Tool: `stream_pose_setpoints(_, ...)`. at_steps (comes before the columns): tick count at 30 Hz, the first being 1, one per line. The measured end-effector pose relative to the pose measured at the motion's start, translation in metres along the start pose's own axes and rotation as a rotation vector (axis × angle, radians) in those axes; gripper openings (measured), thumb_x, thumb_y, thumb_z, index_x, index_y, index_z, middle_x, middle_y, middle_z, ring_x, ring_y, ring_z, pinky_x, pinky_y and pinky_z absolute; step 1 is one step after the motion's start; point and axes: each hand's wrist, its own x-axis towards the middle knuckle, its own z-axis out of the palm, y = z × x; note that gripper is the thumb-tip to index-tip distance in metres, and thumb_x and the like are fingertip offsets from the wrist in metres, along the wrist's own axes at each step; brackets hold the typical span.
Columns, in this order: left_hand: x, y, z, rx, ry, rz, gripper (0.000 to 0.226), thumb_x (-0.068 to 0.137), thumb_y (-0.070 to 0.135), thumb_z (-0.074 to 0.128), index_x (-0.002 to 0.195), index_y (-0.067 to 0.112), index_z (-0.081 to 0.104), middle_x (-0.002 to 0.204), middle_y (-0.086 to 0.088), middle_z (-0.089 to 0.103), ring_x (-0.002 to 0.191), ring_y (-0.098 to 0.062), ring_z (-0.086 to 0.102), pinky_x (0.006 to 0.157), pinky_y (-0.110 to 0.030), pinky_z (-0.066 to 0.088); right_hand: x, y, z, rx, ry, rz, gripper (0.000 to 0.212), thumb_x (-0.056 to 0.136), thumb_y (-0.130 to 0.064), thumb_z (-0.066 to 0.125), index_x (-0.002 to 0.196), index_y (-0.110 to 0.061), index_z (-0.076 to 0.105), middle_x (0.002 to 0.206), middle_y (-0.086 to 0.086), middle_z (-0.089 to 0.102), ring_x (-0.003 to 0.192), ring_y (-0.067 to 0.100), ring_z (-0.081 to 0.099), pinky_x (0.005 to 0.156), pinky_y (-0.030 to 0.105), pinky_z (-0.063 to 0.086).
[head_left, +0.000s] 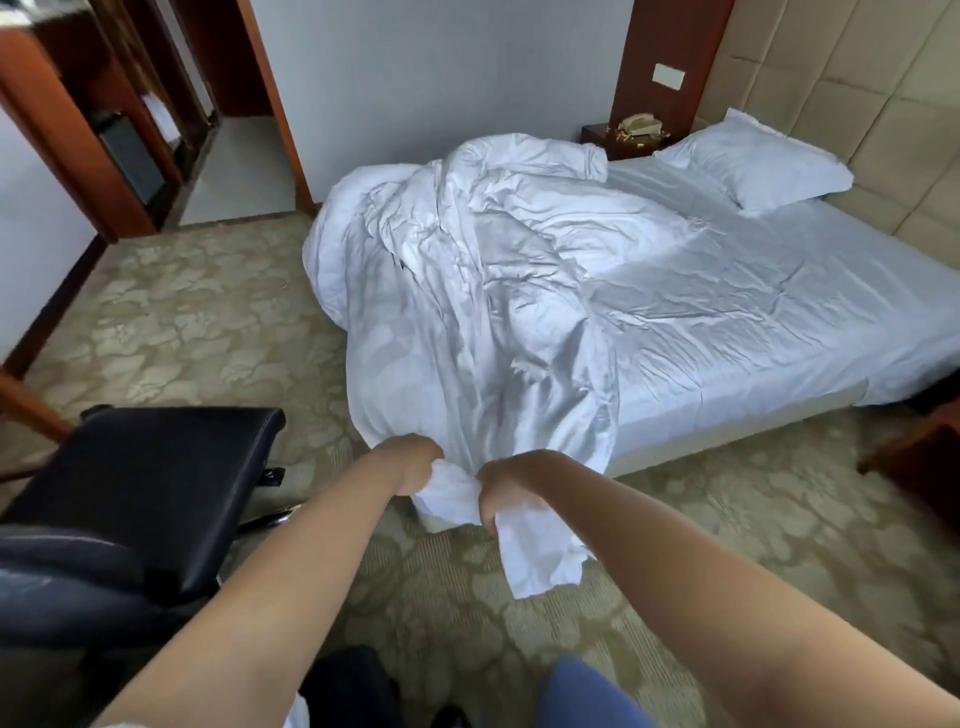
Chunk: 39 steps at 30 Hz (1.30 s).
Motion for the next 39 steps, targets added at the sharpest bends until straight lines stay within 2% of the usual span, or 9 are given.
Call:
stream_pose_setpoints(3,-0.003,0.006,0.01,0.072,-0.039,-0.013,0.045,0.095,0.004,0.037,0.138,0.014,0.045,0.139,-0.004,0.046,0.121,-0.024,0.048,0.095,-0.028,0.04,-0.004,0.018,0.004,0.035,0.043,-0.048,0.067,0.083,-0.03,0.069,0.141,-0.011,0.041,0.129,0.005,0.051,0.117,0.028,0.054,0.083,0.03,0.048)
stream_pose_setpoints(5,-0.002,0.017,0.017,0.106,-0.083,-0.013,0.037,0.091,-0.001,0.038,0.12,0.012,0.058,0.118,-0.006,0.056,0.099,-0.022,0.055,0.08,-0.028,0.044,-0.01,0.036,-0.001,0.011,0.09,-0.063,0.06,0.087,-0.029,0.066,0.14,-0.012,0.045,0.139,0.005,0.048,0.123,0.026,0.05,0.085,0.03,0.047)
stream_pose_setpoints(7,0.003,0.032,0.018,0.151,-0.084,-0.067,0.03,0.086,-0.004,0.04,0.098,0.014,0.06,0.092,-0.006,0.052,0.074,-0.018,0.047,0.066,-0.027,0.039,-0.014,0.06,-0.008,-0.018,0.182,-0.059,0.06,0.088,-0.029,0.064,0.142,-0.014,0.043,0.142,0.005,0.046,0.127,0.025,0.048,0.095,0.03,0.043)
stream_pose_setpoints(8,0.006,0.04,0.015,0.173,-0.084,-0.094,0.029,0.086,-0.005,0.04,0.097,0.012,0.061,0.092,-0.006,0.051,0.074,-0.018,0.046,0.067,-0.027,0.039,-0.015,0.075,-0.012,-0.018,0.215,-0.051,0.063,0.089,-0.03,0.063,0.145,-0.017,0.039,0.145,0.004,0.043,0.13,0.024,0.044,0.1,0.031,0.04)
stream_pose_setpoints(10,0.016,0.062,0.006,0.199,-0.094,-0.108,0.035,0.091,-0.003,0.04,0.116,0.01,0.061,0.113,-0.008,0.055,0.094,-0.021,0.054,0.077,-0.029,0.043,-0.016,0.105,-0.019,-0.021,0.258,-0.028,0.067,0.089,-0.031,0.061,0.148,-0.024,0.03,0.15,0.003,0.035,0.134,0.024,0.039,0.102,0.034,0.038)
stream_pose_setpoints(12,0.026,0.088,-0.003,0.202,-0.08,-0.107,0.04,0.092,-0.001,0.04,0.126,0.012,0.057,0.129,-0.007,0.052,0.11,-0.024,0.055,0.082,-0.029,0.043,-0.015,0.134,-0.026,-0.032,0.269,-0.009,0.07,0.09,-0.03,0.06,0.15,-0.028,0.025,0.152,0.003,0.032,0.133,0.025,0.04,0.102,0.035,0.04)
stream_pose_setpoints(19,0.07,0.144,-0.023,0.21,-0.054,-0.07,0.046,0.091,0.002,0.038,0.132,0.017,0.051,0.137,-0.003,0.047,0.122,-0.024,0.05,0.089,-0.03,0.043,0.012,0.186,-0.051,-0.102,0.318,0.004,0.077,0.088,-0.022,0.059,0.152,-0.027,0.016,0.154,0.002,0.028,0.136,0.025,0.037,0.102,0.038,0.042)
stream_pose_setpoints(31,0.18,0.094,-0.102,0.169,0.011,0.027,0.054,0.095,0.01,0.036,0.146,0.027,0.032,0.149,0.002,0.033,0.136,-0.021,0.035,0.105,-0.033,0.036,0.078,0.19,-0.15,-0.15,0.501,0.079,0.075,0.086,-0.023,0.057,0.15,-0.027,0.018,0.149,0.0,0.031,0.136,0.022,0.032,0.102,0.04,0.041)
stream_pose_setpoints(39,0.27,0.119,-0.136,0.223,-0.059,0.106,0.053,0.097,0.016,0.04,0.148,0.023,0.028,0.146,-0.001,0.034,0.134,-0.023,0.038,0.105,-0.037,0.039,0.118,0.24,-0.198,-0.102,0.464,0.118,0.074,0.086,-0.021,0.055,0.15,-0.027,0.019,0.151,0.002,0.028,0.138,0.022,0.029,0.104,0.039,0.039)
